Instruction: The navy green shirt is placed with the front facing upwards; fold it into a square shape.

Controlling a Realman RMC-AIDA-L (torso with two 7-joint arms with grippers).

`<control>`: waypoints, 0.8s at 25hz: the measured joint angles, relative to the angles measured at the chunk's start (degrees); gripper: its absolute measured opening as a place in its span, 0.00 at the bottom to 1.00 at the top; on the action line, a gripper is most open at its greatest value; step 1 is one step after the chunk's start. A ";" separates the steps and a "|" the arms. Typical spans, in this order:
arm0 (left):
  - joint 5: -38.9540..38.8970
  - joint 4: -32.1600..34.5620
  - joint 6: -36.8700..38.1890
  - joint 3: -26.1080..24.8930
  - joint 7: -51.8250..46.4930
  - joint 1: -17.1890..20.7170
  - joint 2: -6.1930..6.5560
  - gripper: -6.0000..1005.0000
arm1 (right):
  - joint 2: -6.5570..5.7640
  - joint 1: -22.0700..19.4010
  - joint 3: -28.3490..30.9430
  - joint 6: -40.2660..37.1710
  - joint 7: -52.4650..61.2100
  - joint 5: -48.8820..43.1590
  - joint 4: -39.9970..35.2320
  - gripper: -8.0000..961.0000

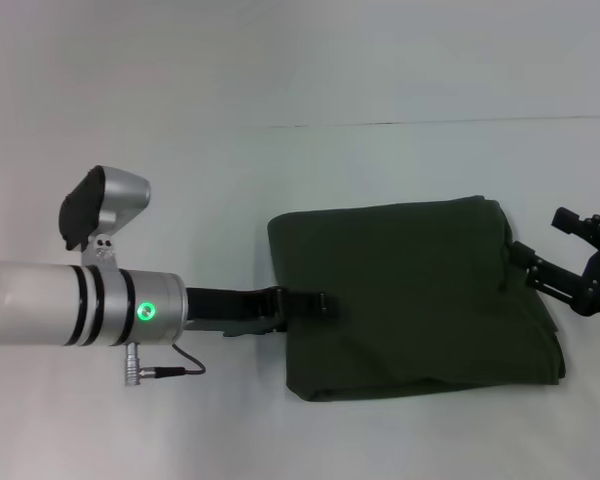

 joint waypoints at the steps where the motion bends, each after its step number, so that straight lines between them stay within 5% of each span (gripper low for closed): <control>1: 0.00 -0.06 -0.17 0.68 -0.11 -0.17 -0.01 0.83 | -0.01 0.00 0.13 -0.04 0.00 0.00 0.00 0.92; 15: -0.58 0.71 -0.15 3.42 0.27 -0.88 -0.10 0.52 | 0.22 0.63 0.77 0.52 0.26 0.09 0.00 0.92; 20: -0.67 1.49 0.80 3.44 0.28 -1.18 -0.10 0.28 | 0.46 0.89 0.85 1.01 0.27 0.09 0.00 0.92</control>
